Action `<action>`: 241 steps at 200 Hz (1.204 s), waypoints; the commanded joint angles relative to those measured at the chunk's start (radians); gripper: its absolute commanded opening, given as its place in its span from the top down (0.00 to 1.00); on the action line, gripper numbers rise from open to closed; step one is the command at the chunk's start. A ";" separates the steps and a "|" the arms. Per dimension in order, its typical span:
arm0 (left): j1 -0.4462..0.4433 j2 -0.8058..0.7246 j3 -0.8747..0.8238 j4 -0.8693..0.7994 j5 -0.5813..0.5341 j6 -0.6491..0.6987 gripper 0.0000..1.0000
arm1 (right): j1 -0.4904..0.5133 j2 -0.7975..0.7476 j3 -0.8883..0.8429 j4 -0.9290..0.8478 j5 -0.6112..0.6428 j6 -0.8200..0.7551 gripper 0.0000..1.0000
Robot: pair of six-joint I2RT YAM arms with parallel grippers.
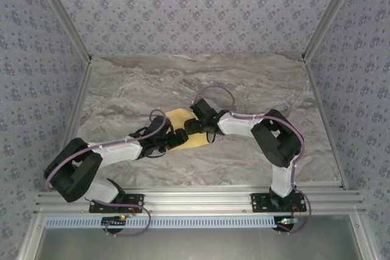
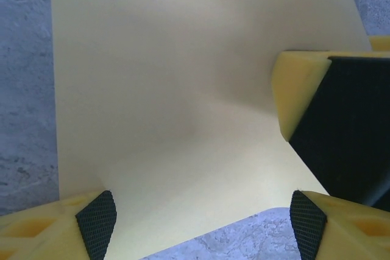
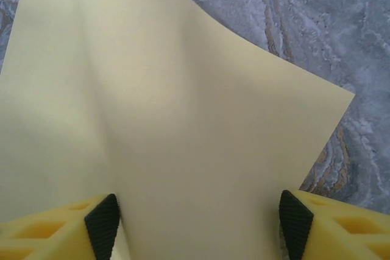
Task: Fold a paper plane with a square sheet of paper (fold left side to right side)
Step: Pick up the square sheet of paper from the center of the table, then place a square sheet of paper at the center of the table.
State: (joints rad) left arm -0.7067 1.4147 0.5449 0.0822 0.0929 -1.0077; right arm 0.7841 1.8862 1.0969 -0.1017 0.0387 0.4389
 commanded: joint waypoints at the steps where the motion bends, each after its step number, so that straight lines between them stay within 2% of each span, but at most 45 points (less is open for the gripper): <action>1: 0.008 -0.036 -0.013 -0.103 -0.044 0.003 0.21 | 0.016 -0.023 -0.023 -0.075 -0.071 0.018 0.35; 49: 0.082 -0.188 -0.028 -0.119 0.047 0.044 0.16 | -0.002 -0.085 -0.046 -0.036 -0.144 0.014 0.63; 98: 0.235 -0.391 -0.088 -0.125 0.182 0.070 0.12 | -0.035 -0.200 -0.121 0.063 -0.283 0.052 0.79; 143: 0.353 -0.600 -0.125 -0.093 0.308 0.072 0.07 | -0.109 -0.388 -0.229 0.156 -0.445 0.120 0.80; 162: 0.373 -0.677 -0.120 -0.052 0.356 0.078 0.02 | -0.158 -0.497 -0.265 0.160 -0.539 0.132 0.80; 178: 0.375 -0.725 -0.116 0.019 0.409 0.077 0.02 | -0.208 -0.594 -0.292 0.177 -0.638 0.155 0.80; 202: 0.377 -0.749 -0.101 0.137 0.475 0.066 0.02 | -0.262 -0.729 -0.305 0.182 -0.760 0.182 0.80; 241: 0.373 -0.712 -0.079 0.339 0.552 0.019 0.02 | -0.272 -0.856 -0.289 0.219 -0.856 0.293 0.80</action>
State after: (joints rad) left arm -0.3355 0.6846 0.4236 0.2310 0.5598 -0.9611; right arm 0.5144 1.0756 0.8028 0.0772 -0.6895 0.6445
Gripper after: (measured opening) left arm 0.982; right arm 0.200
